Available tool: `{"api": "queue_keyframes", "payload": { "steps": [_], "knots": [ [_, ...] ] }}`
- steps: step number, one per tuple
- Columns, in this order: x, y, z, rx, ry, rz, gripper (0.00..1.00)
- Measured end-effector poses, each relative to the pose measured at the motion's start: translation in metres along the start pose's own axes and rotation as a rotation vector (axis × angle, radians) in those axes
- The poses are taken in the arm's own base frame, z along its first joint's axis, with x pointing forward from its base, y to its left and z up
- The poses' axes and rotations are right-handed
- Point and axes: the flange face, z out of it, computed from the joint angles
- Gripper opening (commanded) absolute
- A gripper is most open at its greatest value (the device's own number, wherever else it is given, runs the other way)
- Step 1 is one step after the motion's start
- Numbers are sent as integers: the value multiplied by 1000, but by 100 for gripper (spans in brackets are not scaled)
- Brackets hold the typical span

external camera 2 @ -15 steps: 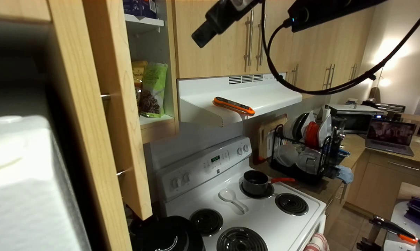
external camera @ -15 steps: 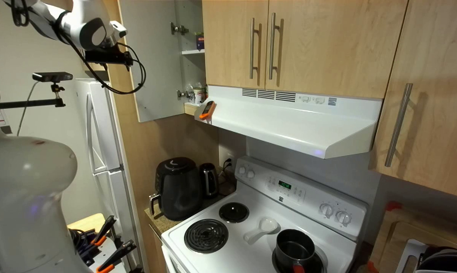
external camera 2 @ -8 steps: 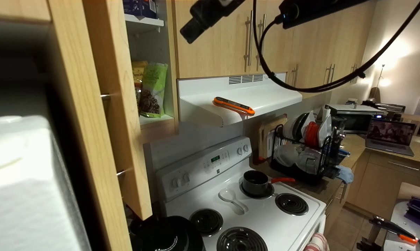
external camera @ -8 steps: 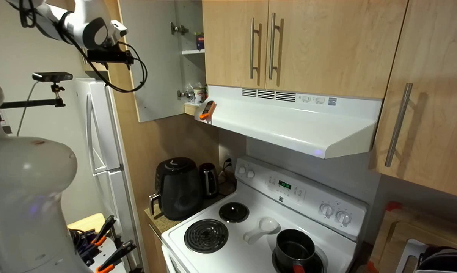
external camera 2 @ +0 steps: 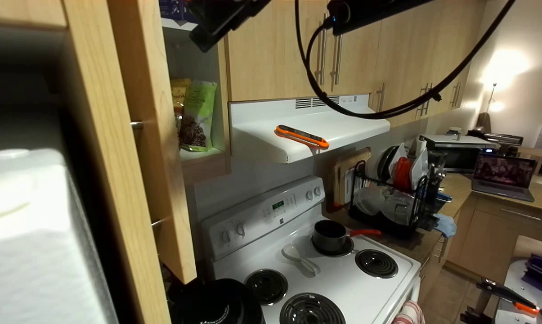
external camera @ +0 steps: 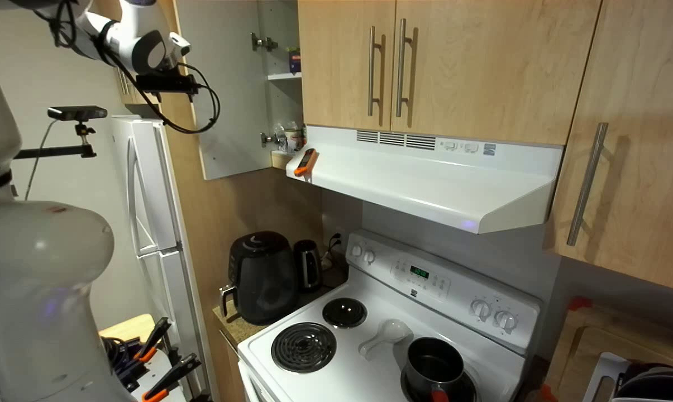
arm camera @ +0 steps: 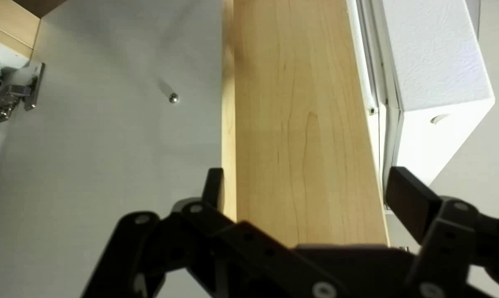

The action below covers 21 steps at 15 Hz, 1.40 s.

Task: Close the cabinet door

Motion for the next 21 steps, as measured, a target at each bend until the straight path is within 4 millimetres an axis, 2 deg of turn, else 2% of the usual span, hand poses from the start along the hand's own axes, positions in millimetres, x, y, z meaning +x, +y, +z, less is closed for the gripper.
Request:
{"api": "queue_keyframes", "payload": {
  "steps": [4, 12, 15, 17, 21],
  "knots": [
    [15, 2, 15, 27, 3, -51, 100],
    [23, 15, 35, 57, -48, -66, 100],
    [26, 15, 35, 58, -68, -92, 100],
    [31, 6, 31, 62, -65, -114, 100],
    [48, -37, 9, 96, -37, -156, 100]
  ]
}}
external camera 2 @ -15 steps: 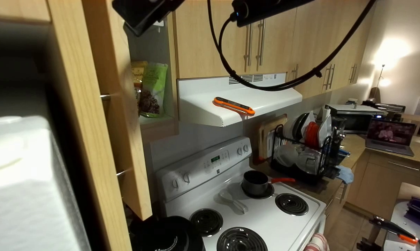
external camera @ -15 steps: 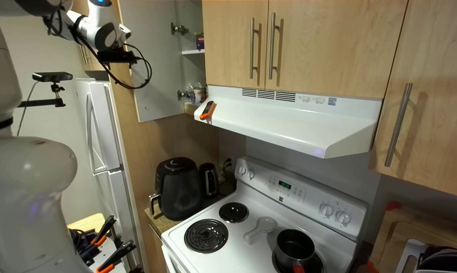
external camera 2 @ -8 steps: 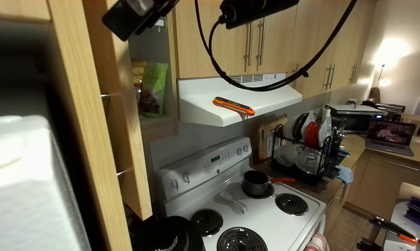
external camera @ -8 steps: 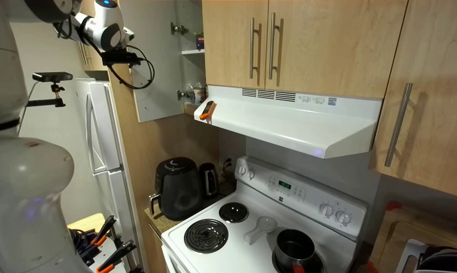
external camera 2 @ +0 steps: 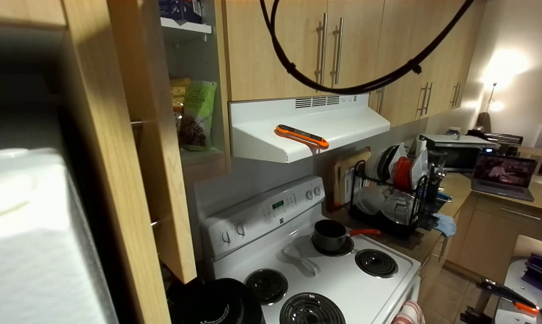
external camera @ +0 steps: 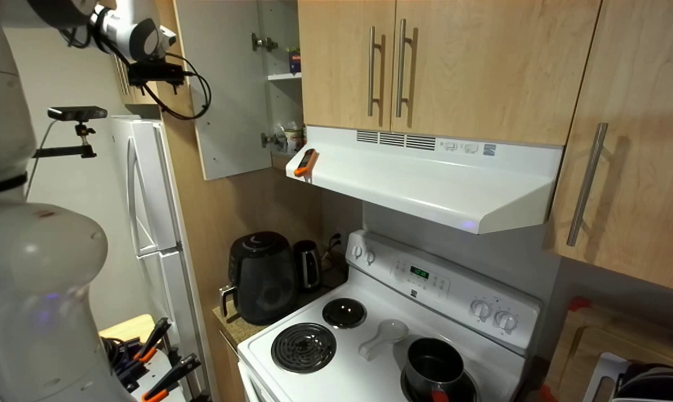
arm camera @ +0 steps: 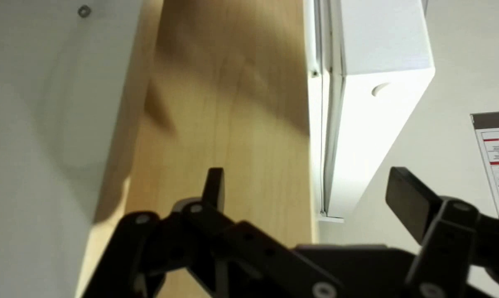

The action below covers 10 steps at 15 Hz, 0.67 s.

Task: Close the cabinet door

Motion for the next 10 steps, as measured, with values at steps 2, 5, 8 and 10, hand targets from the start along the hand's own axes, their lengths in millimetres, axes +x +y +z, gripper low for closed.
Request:
{"api": "queue_keyframes", "payload": {
  "steps": [2, 5, 8, 10],
  "knots": [
    [8, -12, -11, -1, 17, -9, 100],
    [13, -18, -22, -22, 26, -18, 100],
    [13, -15, -25, -62, 13, -28, 100],
    [11, -11, -24, -97, -3, -37, 100]
  ]
}}
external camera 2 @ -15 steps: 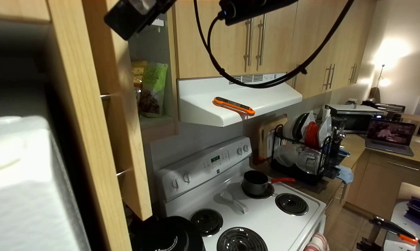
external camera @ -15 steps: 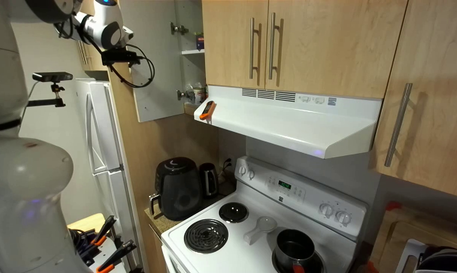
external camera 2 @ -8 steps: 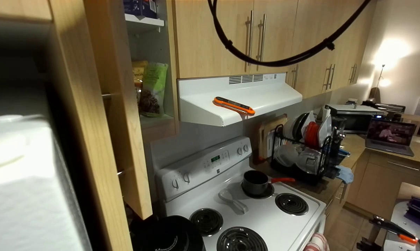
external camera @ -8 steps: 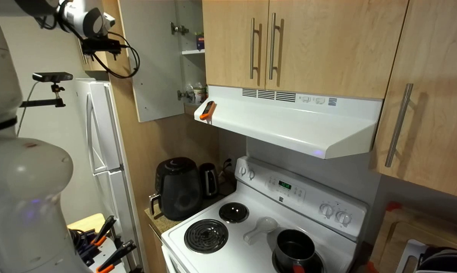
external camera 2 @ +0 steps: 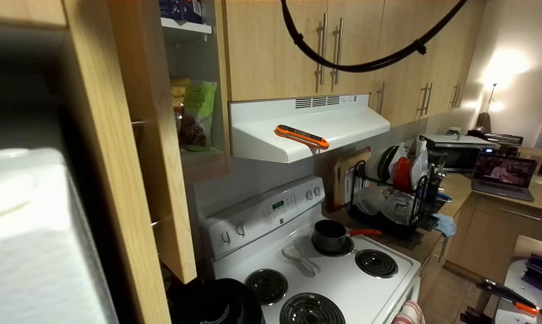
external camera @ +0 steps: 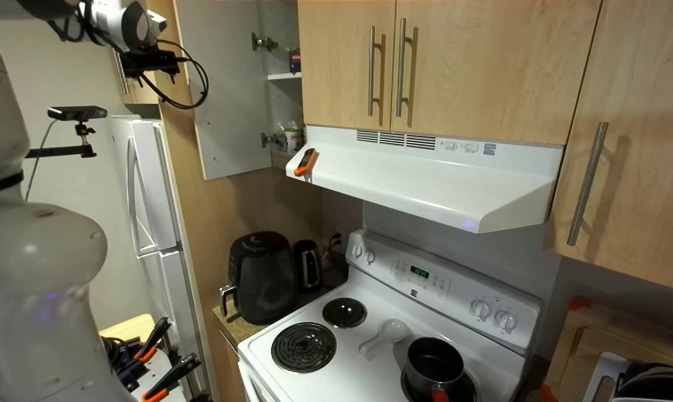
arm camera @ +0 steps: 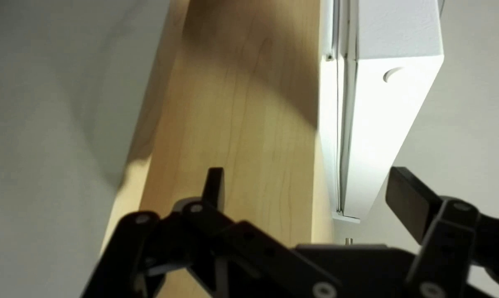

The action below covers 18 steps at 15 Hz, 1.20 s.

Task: Close the cabinet door

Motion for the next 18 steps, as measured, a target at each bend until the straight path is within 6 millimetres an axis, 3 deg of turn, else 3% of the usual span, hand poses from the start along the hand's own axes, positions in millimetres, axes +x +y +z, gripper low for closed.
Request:
{"api": "queue_keyframes", "payload": {
  "steps": [9, 18],
  "knots": [
    [-18, 20, 10, -138, -74, -26, 100],
    [-23, 24, 12, -227, -84, 40, 100]
  ]
}}
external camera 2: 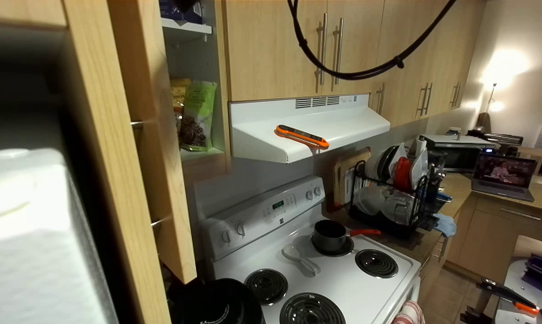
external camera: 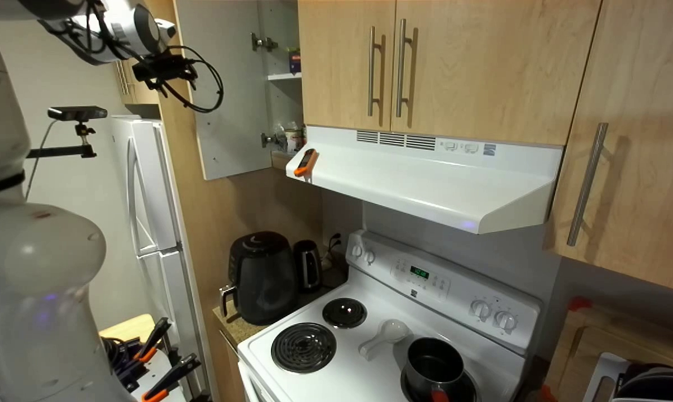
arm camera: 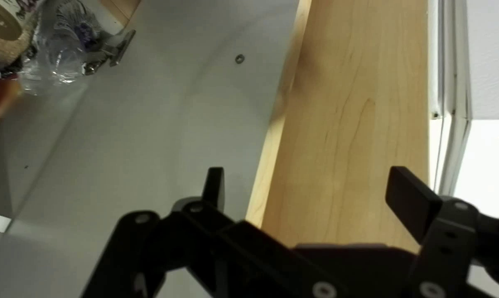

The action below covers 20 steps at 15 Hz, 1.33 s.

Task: Close the cabinet door

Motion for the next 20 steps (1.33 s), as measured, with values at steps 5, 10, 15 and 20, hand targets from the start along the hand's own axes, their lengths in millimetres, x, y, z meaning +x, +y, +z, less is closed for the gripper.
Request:
{"api": "queue_keyframes", "payload": {
  "steps": [5, 10, 15, 20],
  "knots": [
    [5, 0, -3, -156, 24, 71, 100],
    [14, -13, 6, -255, 38, 88, 100],
    [21, -27, 25, -325, 19, 102, 100],
    [22, -9, 48, -444, -10, 127, 100]
  ]
}}
